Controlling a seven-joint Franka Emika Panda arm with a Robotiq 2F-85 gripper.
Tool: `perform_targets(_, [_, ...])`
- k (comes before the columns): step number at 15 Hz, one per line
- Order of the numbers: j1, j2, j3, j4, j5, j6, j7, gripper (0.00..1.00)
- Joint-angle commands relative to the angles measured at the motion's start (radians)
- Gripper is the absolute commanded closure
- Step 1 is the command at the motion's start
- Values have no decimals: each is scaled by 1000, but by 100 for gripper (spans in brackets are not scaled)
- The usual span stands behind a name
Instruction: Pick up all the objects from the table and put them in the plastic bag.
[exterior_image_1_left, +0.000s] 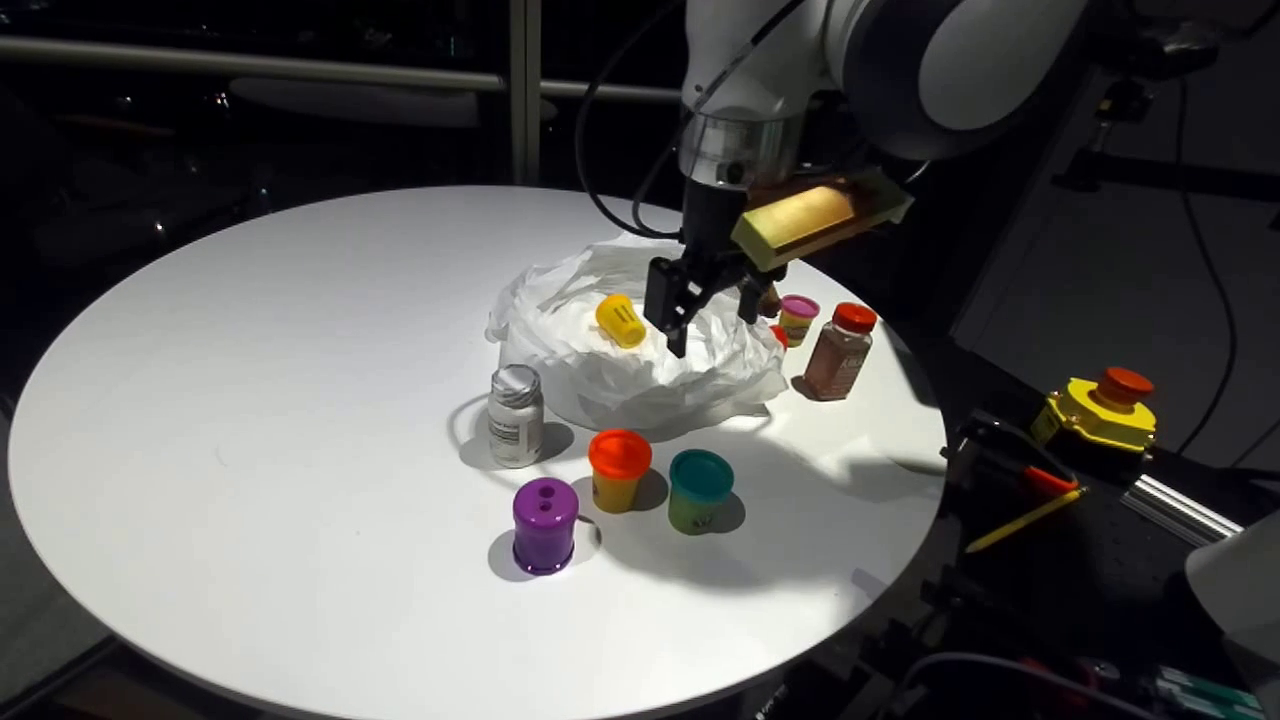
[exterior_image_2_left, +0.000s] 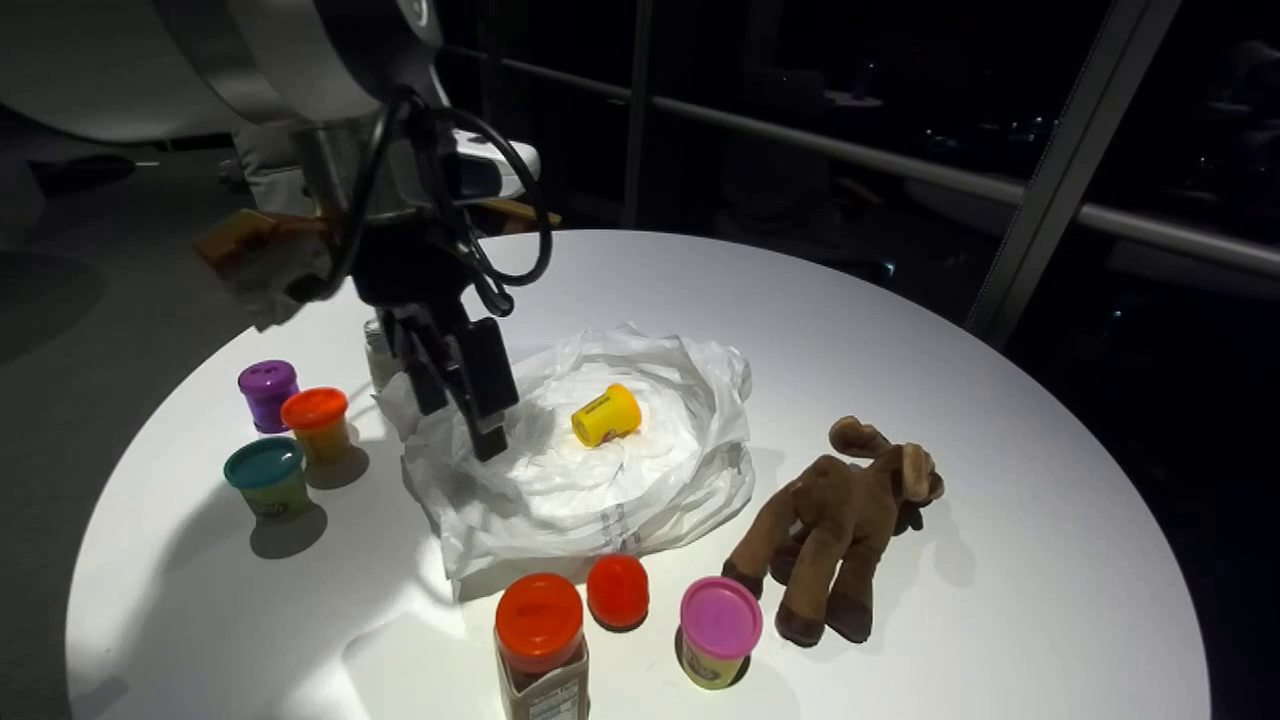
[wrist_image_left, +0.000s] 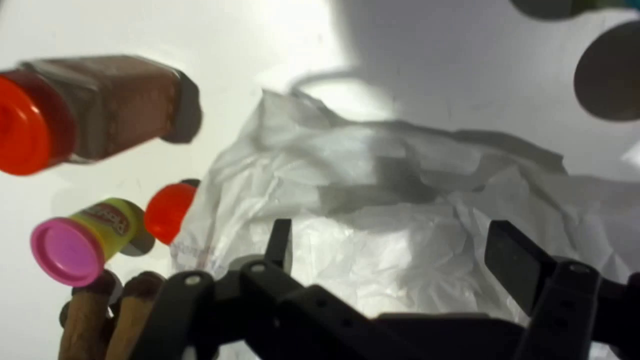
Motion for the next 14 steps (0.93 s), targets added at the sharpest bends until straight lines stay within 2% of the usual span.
perform_targets(1, [-70, -237, 116, -130, 268, -98, -242, 0])
perform_targets(3, [-58, -345, 140, -150, 402, -157, -340, 0])
perform_targets(4, [142, -397, -40, -154, 459, -181, -386, 0])
perform_targets(5, [174, -447, -60, -156, 492, -240, -437, 0])
perform_targets(6, [218, -496, -95, -164, 454, -299, -481, 0])
perform_targets(7, [226, -354, -126, -118, 414, -230, -386, 0])
perform_targets(10, [272, -463, -143, -141, 414, -300, -427, 0])
perform_targets(14, [271, -473, -146, -159, 413, -300, -438, 0])
